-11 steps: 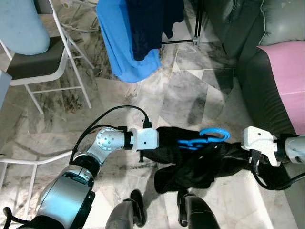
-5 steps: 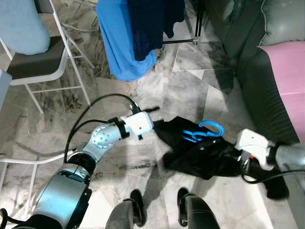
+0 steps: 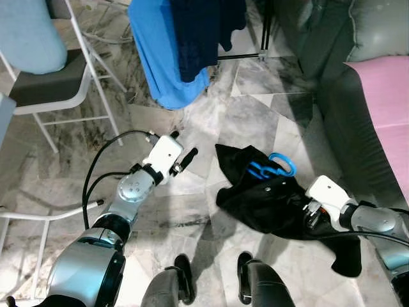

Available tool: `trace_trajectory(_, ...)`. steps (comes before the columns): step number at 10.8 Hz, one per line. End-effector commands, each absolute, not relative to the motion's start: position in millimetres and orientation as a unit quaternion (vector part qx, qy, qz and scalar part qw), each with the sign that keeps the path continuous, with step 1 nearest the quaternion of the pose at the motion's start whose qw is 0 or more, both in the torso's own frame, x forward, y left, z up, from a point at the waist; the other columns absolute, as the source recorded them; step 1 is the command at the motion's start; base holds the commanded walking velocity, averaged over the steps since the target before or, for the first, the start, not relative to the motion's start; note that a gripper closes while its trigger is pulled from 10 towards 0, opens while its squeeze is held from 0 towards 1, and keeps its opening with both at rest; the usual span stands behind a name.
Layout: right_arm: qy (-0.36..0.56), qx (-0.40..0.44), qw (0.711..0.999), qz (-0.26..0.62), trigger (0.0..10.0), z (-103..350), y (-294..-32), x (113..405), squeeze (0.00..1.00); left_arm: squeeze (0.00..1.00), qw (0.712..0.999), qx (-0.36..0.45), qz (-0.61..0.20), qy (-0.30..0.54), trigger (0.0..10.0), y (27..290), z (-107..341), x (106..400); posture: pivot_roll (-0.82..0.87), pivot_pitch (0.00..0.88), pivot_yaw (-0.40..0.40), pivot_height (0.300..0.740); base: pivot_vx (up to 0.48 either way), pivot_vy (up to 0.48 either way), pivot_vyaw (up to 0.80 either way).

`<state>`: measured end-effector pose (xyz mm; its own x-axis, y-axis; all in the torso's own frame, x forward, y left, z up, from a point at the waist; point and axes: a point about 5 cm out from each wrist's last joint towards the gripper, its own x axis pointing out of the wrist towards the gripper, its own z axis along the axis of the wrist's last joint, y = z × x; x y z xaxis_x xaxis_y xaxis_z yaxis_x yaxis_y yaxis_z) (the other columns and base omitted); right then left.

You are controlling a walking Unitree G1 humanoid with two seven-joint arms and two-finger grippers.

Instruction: Hang hanger

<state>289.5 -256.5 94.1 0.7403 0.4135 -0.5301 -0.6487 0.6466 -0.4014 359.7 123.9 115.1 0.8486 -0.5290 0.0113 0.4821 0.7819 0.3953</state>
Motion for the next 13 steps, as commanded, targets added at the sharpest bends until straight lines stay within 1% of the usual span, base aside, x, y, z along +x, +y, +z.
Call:
trace_trajectory(1, 0.194, -0.271, 0.903, 0.269, 0.0, 90.0, -255.4, 289.7, 0.00, 1.00, 0.956, 0.174, -0.235, -0.026, 10.0, 133.7, 100.0, 355.2, -0.28, 0.251, 0.086, 0.740, 0.000, 0.000, 0.00)
trace_trajectory(2, 0.187, -0.203, 0.941, 0.195, 0.0, 69.0, -242.8, 295.1, 0.00, 1.00, 0.988, 0.110, -0.100, 0.051, 10.0, 161.0, 62.1, 337.4, -0.21, 0.172, 0.020, 0.740, 0.000, 0.000, 0.00)
trace_trajectory(3, 0.187, -0.164, 0.957, 0.152, 0.0, 53.6, -230.9, 300.1, 0.00, 1.00, 0.990, 0.066, 0.013, 0.126, 10.0, 186.2, 32.1, 317.7, -0.18, 0.136, -0.011, 0.740, 0.000, 0.000, 0.00)
trace_trajectory(5, 0.172, -0.139, 0.967, 0.127, 0.0, 50.3, -219.3, 307.7, 0.00, 1.00, 0.983, 0.052, 0.042, 0.170, 10.0, 196.1, 14.8, 303.1, -0.13, 0.103, -0.038, 0.740, 0.000, 0.000, 0.00)
trace_trajectory(8, 0.178, -0.129, 0.967, 0.132, 0.0, 40.1, -197.3, 312.4, 0.00, 1.00, 0.979, 0.058, 0.082, 0.177, 10.0, 198.8, 8.5, 295.7, -0.09, 0.078, -0.060, 0.740, 0.000, 0.000, 0.00)
trace_trajectory(10, 0.179, -0.112, 0.970, 0.122, 0.0, 34.4, -188.9, 312.9, 0.00, 1.00, 0.973, 0.063, 0.100, 0.197, 10.0, 200.5, -0.6, 286.8, -0.05, 0.052, -0.079, 0.740, 0.000, 0.000, 0.00)
trace_trajectory(11, 0.183, -0.090, 0.973, 0.109, 0.0, 30.9, -184.5, 312.8, 0.00, 1.00, 0.970, 0.063, 0.106, 0.211, 10.0, 201.9, -6.5, 280.7, -0.03, 0.038, -0.076, 0.740, 0.000, 0.000, 0.00)
trace_trajectory(13, 0.194, -0.046, 0.977, 0.069, 0.0, 22.4, -176.8, 310.2, 0.00, 1.00, 0.964, 0.082, 0.090, 0.236, 10.0, 198.6, -18.1, 269.0, -0.02, 0.016, -0.057, 0.740, 0.000, 0.000, 0.00)
